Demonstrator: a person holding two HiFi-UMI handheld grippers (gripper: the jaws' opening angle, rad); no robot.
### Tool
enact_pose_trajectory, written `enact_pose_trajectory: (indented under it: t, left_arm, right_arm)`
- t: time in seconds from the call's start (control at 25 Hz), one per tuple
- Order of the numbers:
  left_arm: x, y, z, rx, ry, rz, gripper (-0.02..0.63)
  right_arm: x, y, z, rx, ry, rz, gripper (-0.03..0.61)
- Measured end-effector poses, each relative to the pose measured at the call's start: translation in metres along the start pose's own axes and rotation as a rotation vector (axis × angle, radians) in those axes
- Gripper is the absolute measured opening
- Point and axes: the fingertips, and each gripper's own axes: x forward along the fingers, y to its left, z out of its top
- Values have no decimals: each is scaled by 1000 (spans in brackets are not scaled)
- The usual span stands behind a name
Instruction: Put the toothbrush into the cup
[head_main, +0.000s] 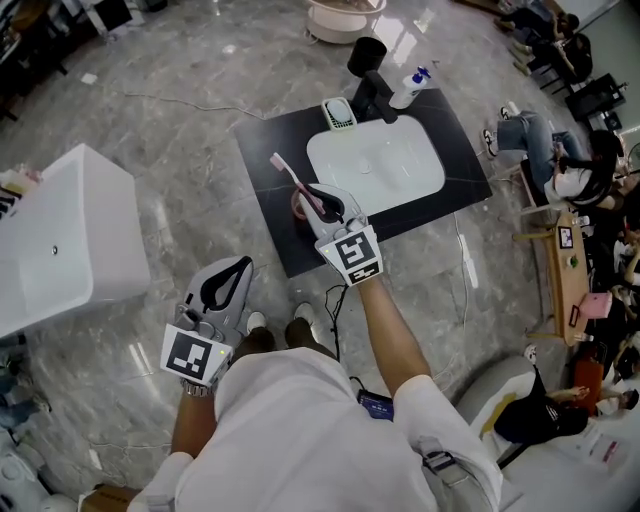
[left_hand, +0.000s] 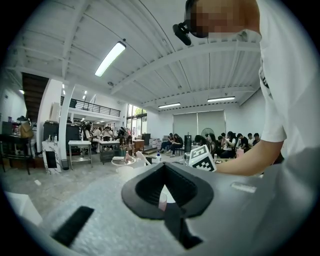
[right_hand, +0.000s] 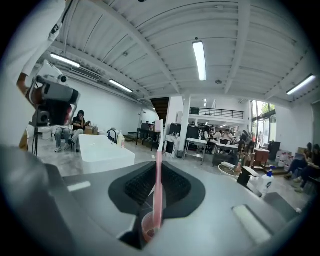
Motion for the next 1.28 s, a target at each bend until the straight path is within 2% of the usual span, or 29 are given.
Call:
enact_pose_trajectory:
  t: [0.48,0.92,1.12,1.28]
  left_arm:
    - [2,19,-7,-5,20,50,-2]
    - [-5,24,-10,-13,34,70,-2]
    - [-2,23,-8,-13,26,63,-2]
    - [-1,23,-8,-15,26,61,-2]
  right_arm:
    - [53,-13,-86,55,136,-10,48]
    - [57,-6,-121,6,237,-3,48]
    - [54,-16,-126,-18,283,-30,49]
    - [46,-8,-124,-58,311,-2,49]
